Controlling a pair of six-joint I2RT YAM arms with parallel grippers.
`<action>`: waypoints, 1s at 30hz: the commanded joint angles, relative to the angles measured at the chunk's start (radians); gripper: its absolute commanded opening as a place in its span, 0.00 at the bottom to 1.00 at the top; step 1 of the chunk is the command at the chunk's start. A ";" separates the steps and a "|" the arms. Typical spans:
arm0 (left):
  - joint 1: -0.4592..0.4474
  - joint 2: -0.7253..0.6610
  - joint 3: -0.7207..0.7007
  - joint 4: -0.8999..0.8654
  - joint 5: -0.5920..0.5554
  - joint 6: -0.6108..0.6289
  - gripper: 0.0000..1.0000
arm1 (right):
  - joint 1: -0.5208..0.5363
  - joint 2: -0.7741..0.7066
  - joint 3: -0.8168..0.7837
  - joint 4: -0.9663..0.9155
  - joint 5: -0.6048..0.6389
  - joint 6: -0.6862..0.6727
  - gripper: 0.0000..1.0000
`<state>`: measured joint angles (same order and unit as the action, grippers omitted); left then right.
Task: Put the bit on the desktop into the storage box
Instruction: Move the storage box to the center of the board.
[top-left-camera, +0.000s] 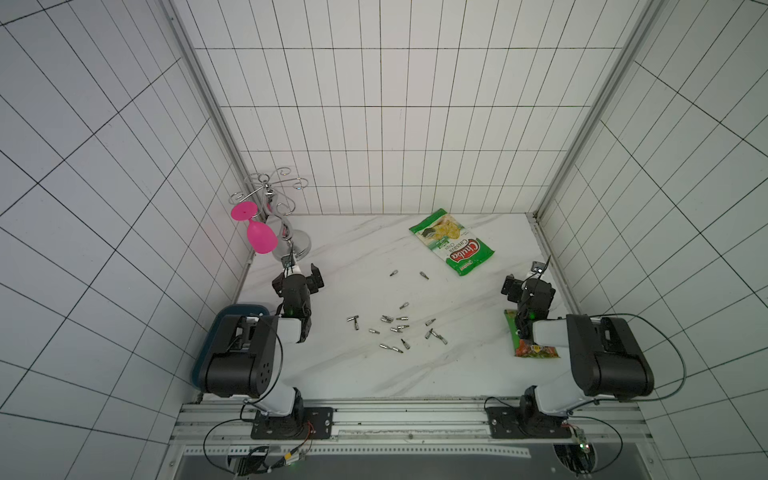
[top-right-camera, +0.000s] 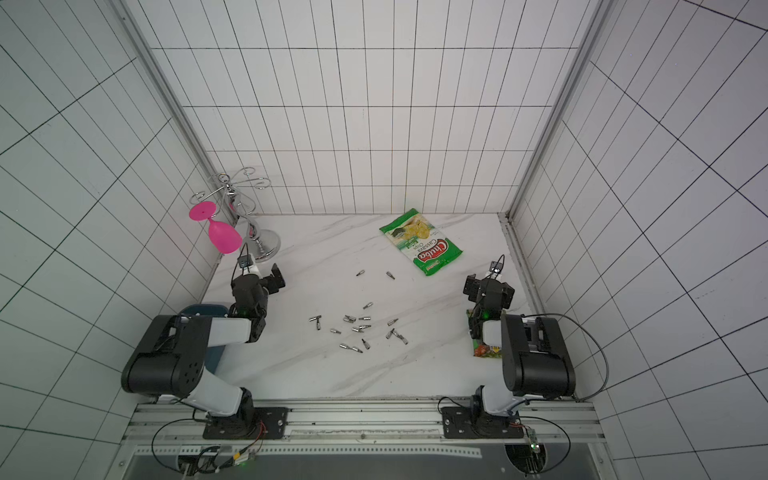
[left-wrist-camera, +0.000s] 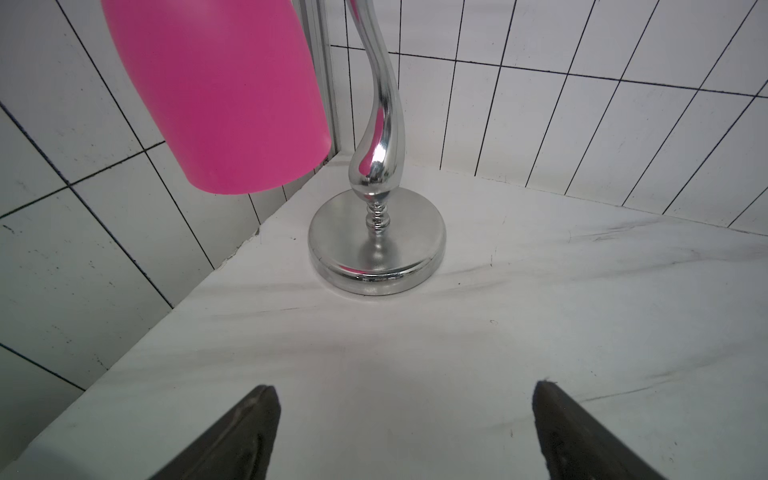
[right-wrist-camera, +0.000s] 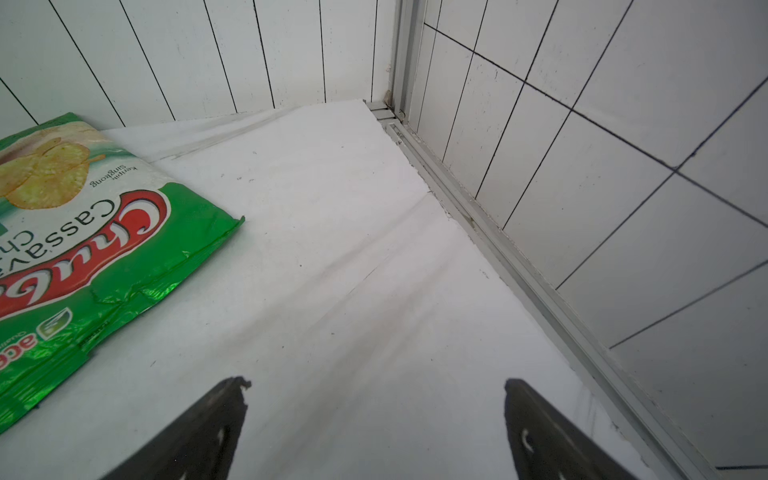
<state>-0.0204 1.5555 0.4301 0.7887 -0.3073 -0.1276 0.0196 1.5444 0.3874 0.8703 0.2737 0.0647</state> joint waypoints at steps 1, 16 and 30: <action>0.004 0.007 0.012 0.002 -0.008 -0.006 0.98 | -0.006 -0.008 0.013 -0.001 -0.002 0.011 0.99; 0.006 0.008 0.012 0.001 -0.005 -0.007 0.98 | -0.006 -0.008 0.013 0.001 -0.002 0.011 0.99; -0.064 -0.020 -0.036 0.090 -0.177 0.020 0.98 | 0.011 -0.084 0.068 -0.159 -0.017 -0.020 0.99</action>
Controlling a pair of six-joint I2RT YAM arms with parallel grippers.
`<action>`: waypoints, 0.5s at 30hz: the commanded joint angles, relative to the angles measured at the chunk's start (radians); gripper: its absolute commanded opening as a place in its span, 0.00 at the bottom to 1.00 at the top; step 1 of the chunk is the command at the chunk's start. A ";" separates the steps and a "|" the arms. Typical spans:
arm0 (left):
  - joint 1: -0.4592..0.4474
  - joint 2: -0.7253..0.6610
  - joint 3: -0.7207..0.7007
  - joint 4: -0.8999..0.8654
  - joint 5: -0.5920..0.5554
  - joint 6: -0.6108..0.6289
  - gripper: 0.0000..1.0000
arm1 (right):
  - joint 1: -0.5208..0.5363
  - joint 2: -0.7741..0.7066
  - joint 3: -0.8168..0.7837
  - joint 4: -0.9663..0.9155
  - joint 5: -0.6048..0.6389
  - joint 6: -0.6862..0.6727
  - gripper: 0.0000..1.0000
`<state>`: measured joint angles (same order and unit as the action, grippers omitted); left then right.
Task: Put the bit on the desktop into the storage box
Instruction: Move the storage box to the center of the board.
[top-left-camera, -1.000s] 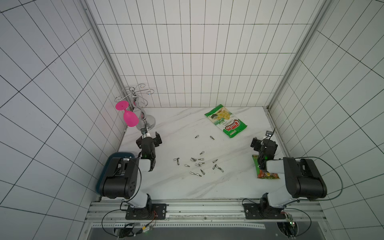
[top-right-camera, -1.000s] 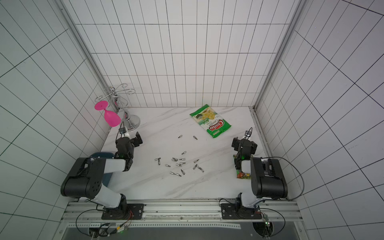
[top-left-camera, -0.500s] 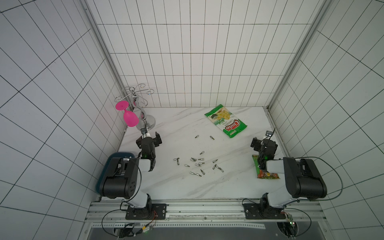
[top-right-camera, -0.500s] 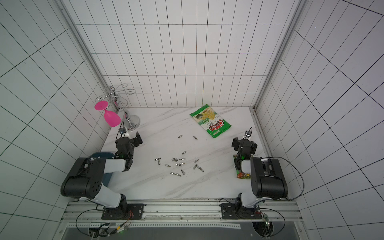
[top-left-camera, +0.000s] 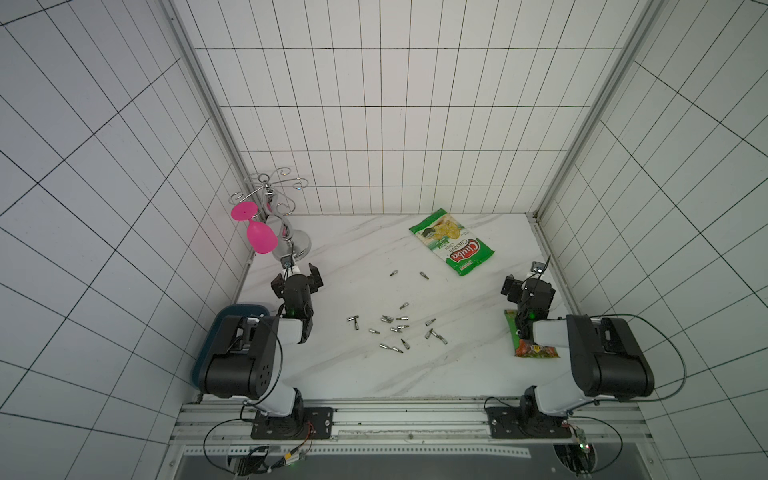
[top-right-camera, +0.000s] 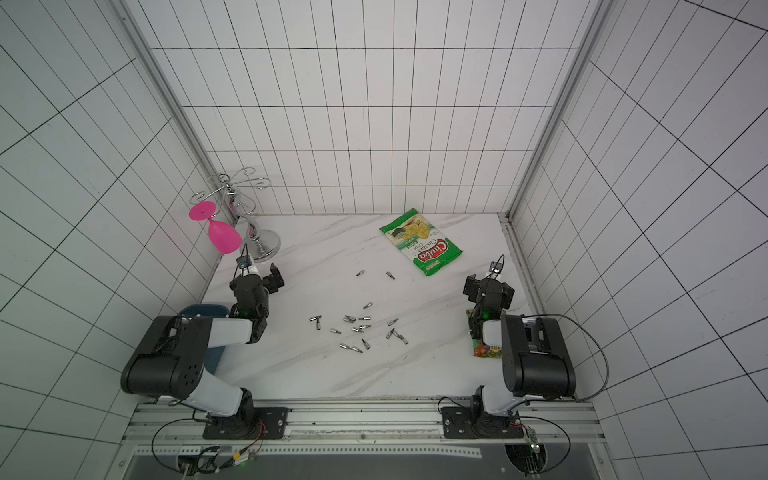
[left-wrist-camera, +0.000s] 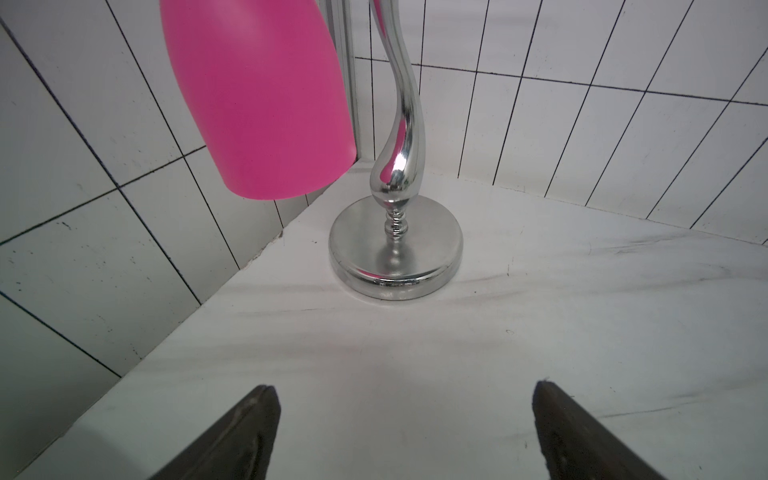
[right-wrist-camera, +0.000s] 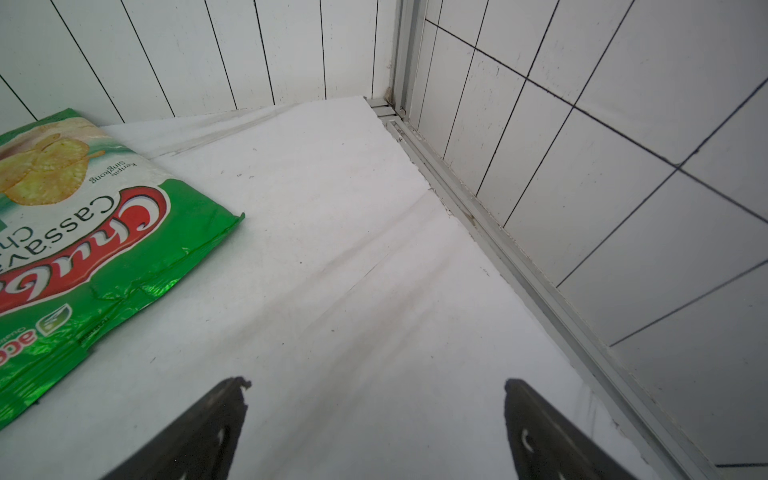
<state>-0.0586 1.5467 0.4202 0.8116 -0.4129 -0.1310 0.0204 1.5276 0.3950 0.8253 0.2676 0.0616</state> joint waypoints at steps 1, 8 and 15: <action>-0.037 -0.019 -0.042 0.094 -0.082 0.028 0.98 | 0.023 -0.119 0.103 -0.234 0.010 -0.022 0.99; -0.052 -0.019 -0.078 0.159 -0.096 0.043 0.98 | 0.055 -0.393 0.150 -0.466 -0.040 0.025 0.99; -0.115 0.001 0.206 -0.334 -0.181 0.109 0.98 | 0.069 -0.482 0.193 -0.595 -0.052 -0.006 0.99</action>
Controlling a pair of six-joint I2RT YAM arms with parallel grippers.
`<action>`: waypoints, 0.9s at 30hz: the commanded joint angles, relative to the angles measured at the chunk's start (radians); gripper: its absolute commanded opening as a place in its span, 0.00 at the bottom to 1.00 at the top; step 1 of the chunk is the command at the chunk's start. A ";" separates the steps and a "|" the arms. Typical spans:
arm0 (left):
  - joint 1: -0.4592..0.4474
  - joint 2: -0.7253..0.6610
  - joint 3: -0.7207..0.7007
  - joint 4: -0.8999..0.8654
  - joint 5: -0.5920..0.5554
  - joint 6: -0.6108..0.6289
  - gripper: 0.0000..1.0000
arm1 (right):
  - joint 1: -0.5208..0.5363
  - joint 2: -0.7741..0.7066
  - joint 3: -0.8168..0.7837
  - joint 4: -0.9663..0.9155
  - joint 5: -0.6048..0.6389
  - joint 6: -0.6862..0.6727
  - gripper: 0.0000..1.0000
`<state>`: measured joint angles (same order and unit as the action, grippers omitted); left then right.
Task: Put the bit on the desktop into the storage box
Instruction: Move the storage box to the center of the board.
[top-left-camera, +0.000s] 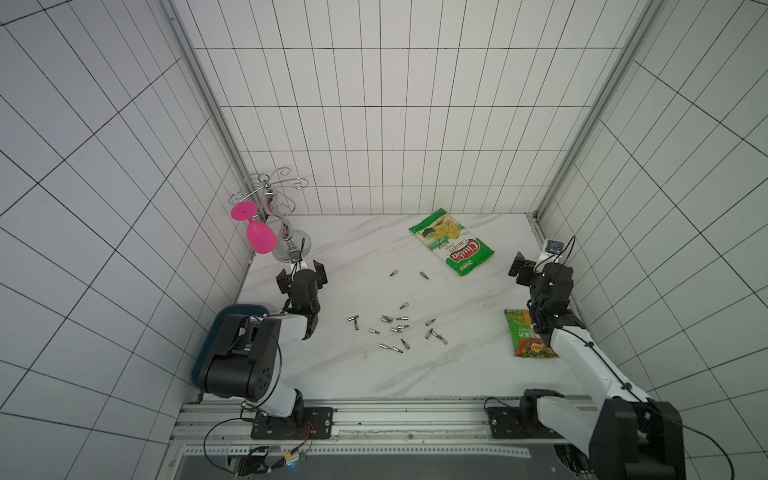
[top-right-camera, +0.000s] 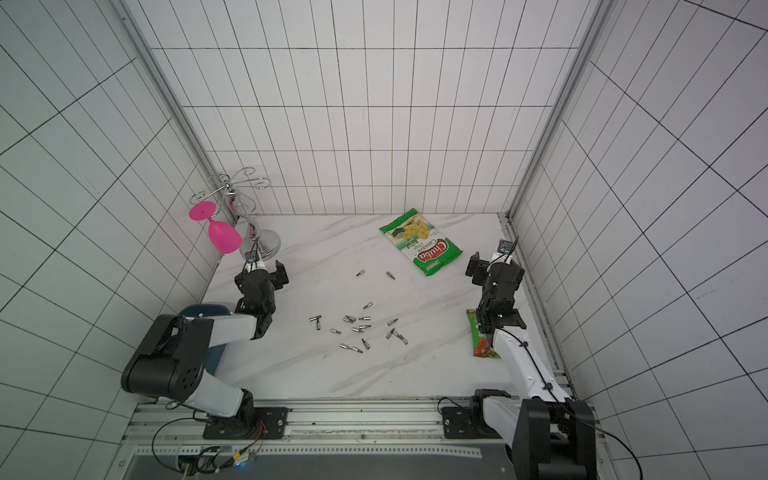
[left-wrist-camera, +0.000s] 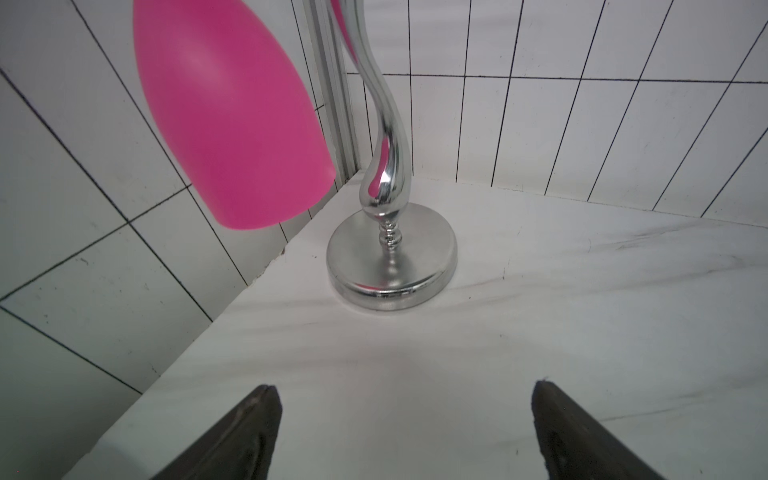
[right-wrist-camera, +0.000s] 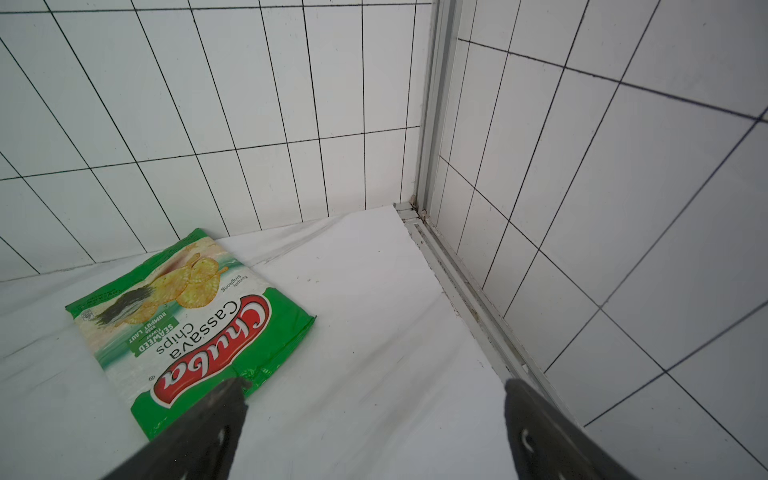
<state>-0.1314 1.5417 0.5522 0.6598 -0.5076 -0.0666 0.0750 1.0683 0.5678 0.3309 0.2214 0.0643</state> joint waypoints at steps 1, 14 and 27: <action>-0.082 0.008 0.068 -0.150 -0.174 0.082 0.98 | 0.018 -0.030 0.027 -0.112 -0.005 -0.009 0.99; -0.416 -0.448 0.355 -1.313 -0.469 -0.399 0.99 | 0.133 -0.124 0.123 -0.353 0.023 -0.007 0.99; -0.209 -0.551 0.444 -1.888 -0.056 -0.775 0.98 | 0.237 -0.061 0.214 -0.435 -0.014 0.050 0.99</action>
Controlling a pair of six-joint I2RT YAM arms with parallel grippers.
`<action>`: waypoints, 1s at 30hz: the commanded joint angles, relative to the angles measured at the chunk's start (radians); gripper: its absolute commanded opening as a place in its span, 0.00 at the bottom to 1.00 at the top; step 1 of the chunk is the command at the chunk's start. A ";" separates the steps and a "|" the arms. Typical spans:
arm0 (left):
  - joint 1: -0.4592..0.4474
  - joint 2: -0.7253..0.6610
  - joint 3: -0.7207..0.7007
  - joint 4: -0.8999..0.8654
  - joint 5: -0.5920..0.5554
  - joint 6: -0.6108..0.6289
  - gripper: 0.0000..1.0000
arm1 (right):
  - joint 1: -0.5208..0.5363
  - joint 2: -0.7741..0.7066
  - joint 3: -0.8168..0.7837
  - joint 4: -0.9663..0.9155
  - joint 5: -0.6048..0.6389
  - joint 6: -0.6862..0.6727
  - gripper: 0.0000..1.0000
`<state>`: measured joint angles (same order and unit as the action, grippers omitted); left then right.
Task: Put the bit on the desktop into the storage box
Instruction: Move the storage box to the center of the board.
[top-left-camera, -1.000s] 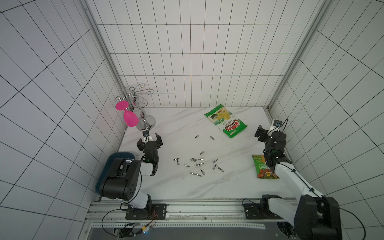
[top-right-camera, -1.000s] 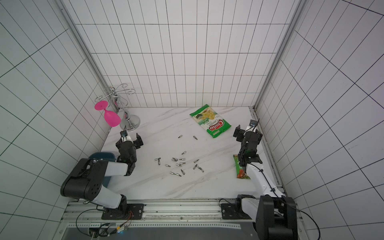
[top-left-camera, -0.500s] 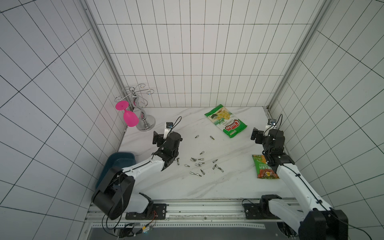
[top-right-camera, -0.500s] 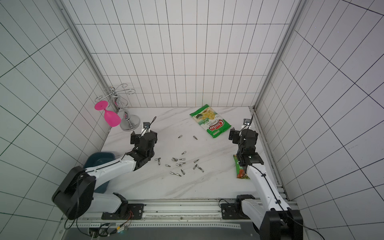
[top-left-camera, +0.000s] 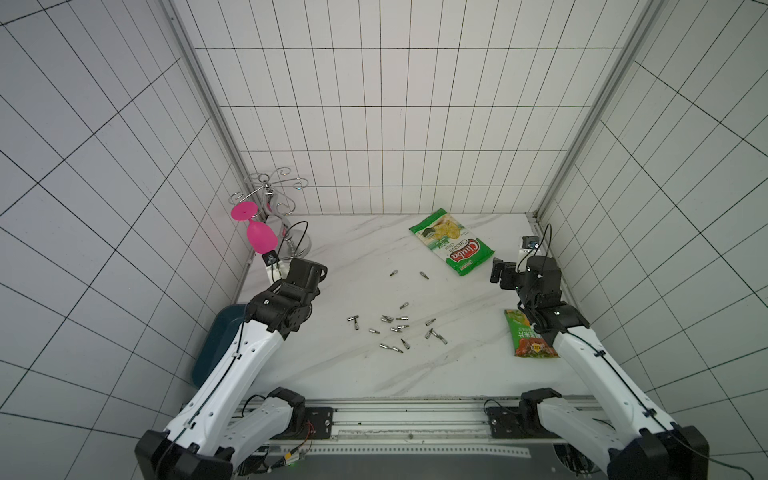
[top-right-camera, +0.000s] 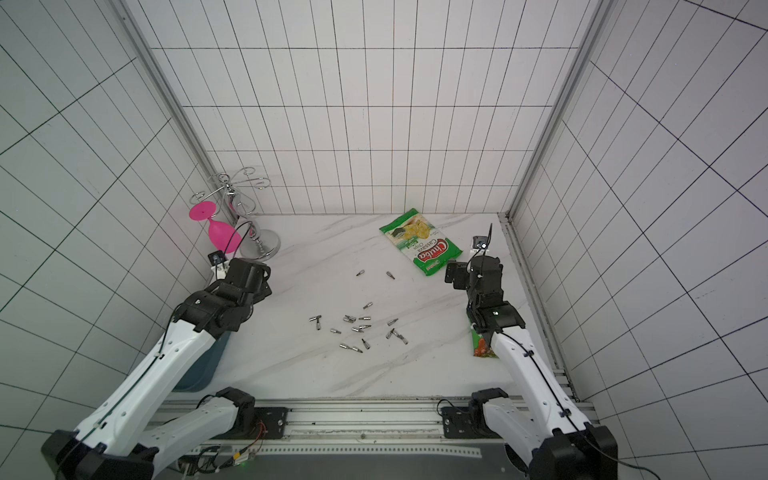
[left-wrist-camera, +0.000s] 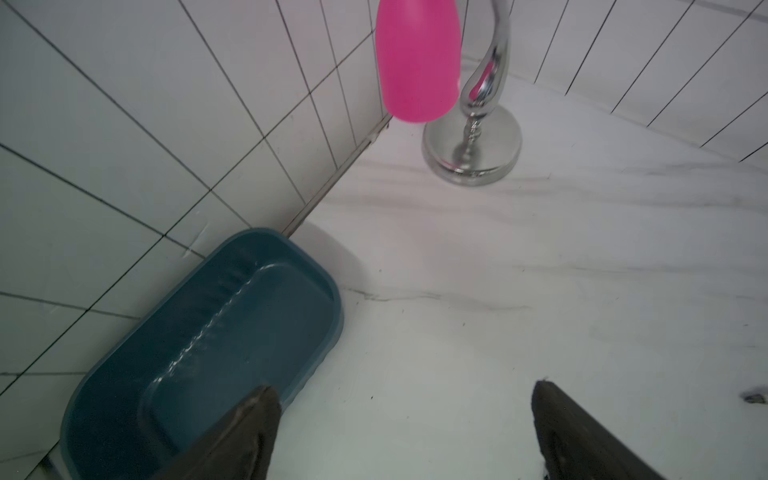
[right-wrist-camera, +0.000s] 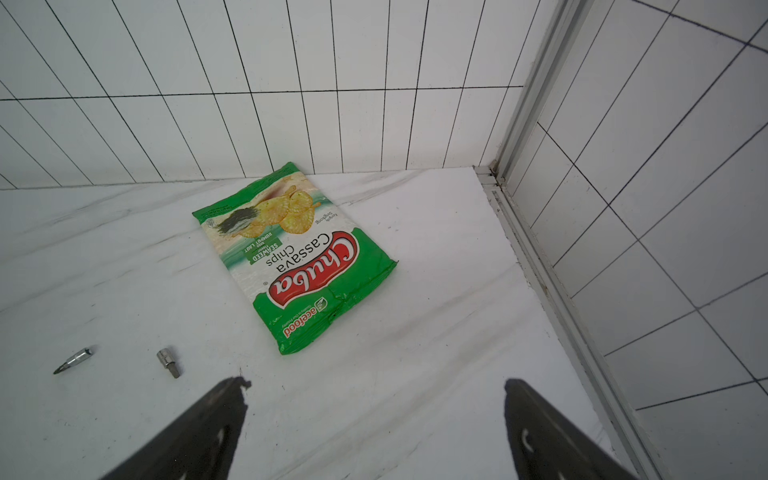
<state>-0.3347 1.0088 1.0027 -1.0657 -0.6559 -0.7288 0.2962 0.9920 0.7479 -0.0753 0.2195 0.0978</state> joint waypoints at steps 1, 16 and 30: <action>-0.006 -0.018 0.000 -0.183 0.081 -0.145 0.98 | 0.019 0.021 0.038 -0.028 -0.012 0.015 0.99; 0.207 0.039 -0.139 -0.047 0.112 -0.249 0.98 | 0.026 0.092 0.090 -0.012 -0.046 -0.009 0.99; 0.491 0.153 -0.234 0.198 0.314 -0.031 0.98 | 0.024 0.101 0.102 -0.010 -0.054 -0.015 0.99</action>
<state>0.1234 1.1397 0.7753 -0.9516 -0.3996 -0.8249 0.3099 1.1034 0.8173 -0.0879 0.1680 0.0895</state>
